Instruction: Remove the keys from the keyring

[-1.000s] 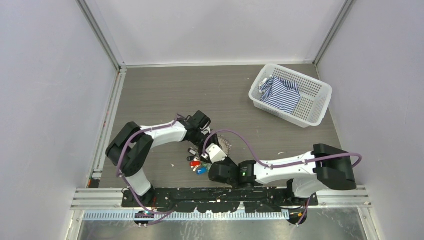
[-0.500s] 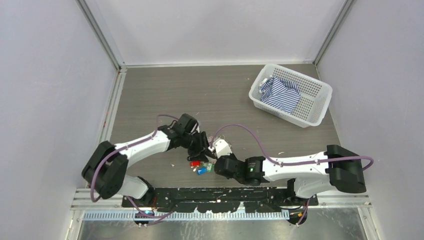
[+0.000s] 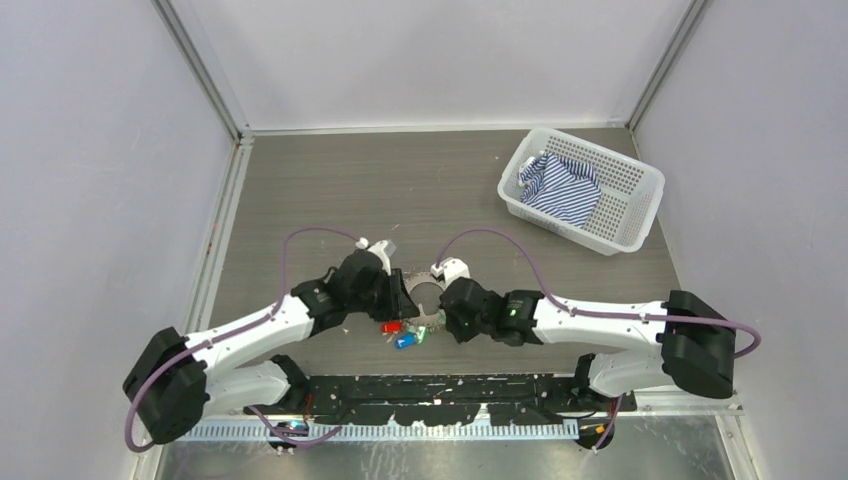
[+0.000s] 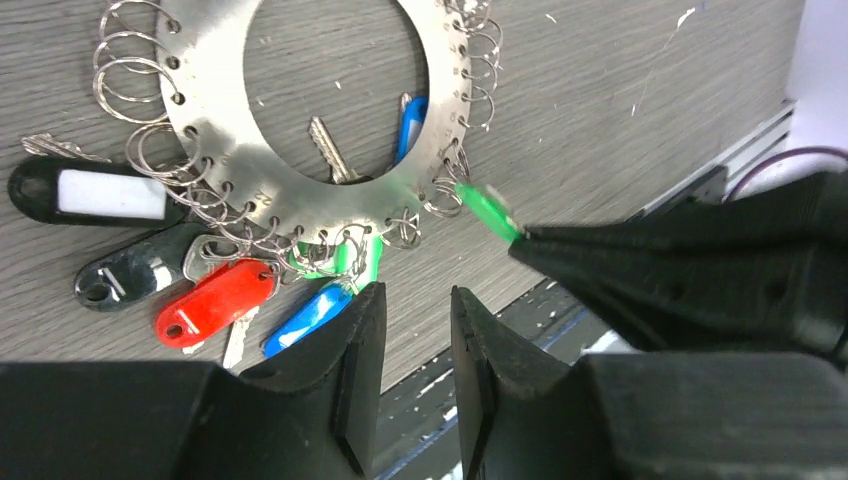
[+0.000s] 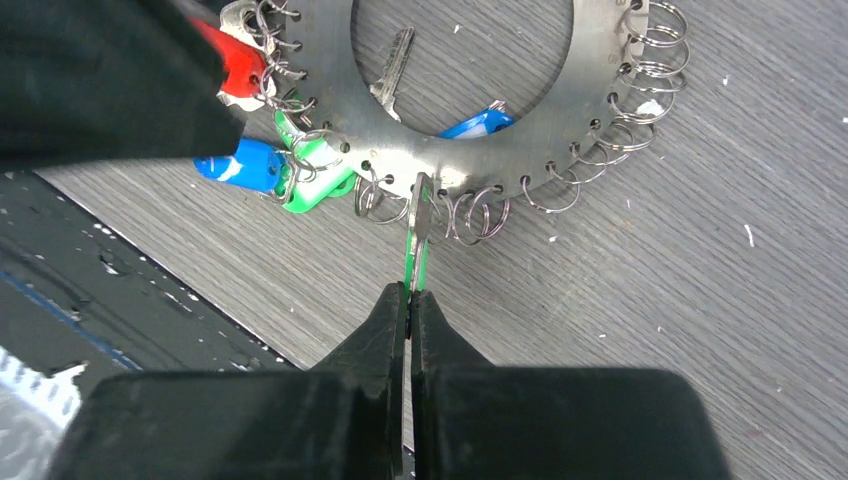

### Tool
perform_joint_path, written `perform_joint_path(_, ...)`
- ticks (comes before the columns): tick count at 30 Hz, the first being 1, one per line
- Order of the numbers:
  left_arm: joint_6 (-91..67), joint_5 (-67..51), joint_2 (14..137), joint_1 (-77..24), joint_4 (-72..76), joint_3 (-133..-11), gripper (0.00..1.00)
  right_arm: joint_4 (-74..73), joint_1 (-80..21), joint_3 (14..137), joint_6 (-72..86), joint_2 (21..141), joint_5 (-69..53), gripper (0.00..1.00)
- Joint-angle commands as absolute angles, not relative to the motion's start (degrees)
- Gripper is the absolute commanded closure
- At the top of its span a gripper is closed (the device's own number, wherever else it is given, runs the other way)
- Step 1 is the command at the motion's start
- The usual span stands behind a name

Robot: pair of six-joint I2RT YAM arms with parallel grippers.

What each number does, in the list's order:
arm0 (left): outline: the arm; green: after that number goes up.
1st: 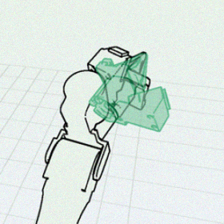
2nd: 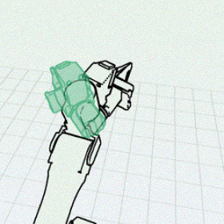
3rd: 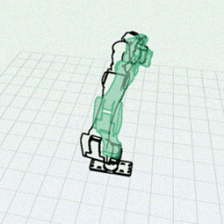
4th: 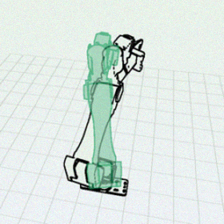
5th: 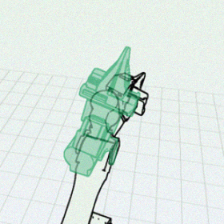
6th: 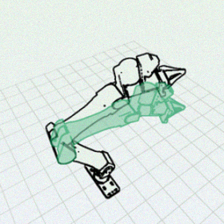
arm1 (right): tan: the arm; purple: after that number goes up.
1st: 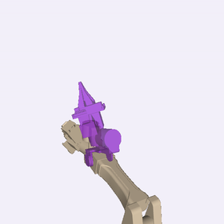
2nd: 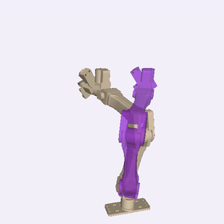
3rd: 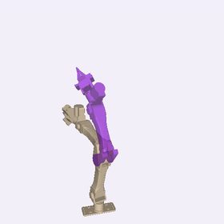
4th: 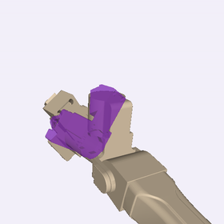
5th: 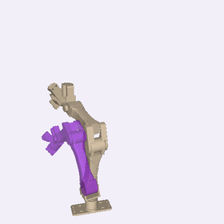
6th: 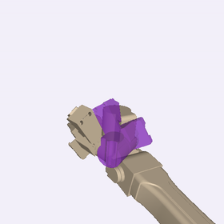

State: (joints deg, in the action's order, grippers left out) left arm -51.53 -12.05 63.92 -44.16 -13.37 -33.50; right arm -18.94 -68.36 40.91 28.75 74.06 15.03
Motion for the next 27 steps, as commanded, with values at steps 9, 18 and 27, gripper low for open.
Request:
perform_joint_path(9,-42.7,8.2,55.4,-55.8,7.1,-22.7,0.73,-17.2,-57.5,47.0,32.1,76.5,-9.2,0.99)
perform_joint_path(18,-41.5,11.3,52.1,-58.4,10.2,-18.8,0.74,-17.8,-54.8,49.4,34.1,80.7,-12.9,0.99)
perform_joint_path(27,-40.9,14.3,56.0,-62.3,16.6,-17.1,0.78,-18.8,-51.5,48.9,36.2,81.9,-13.8,0.99)
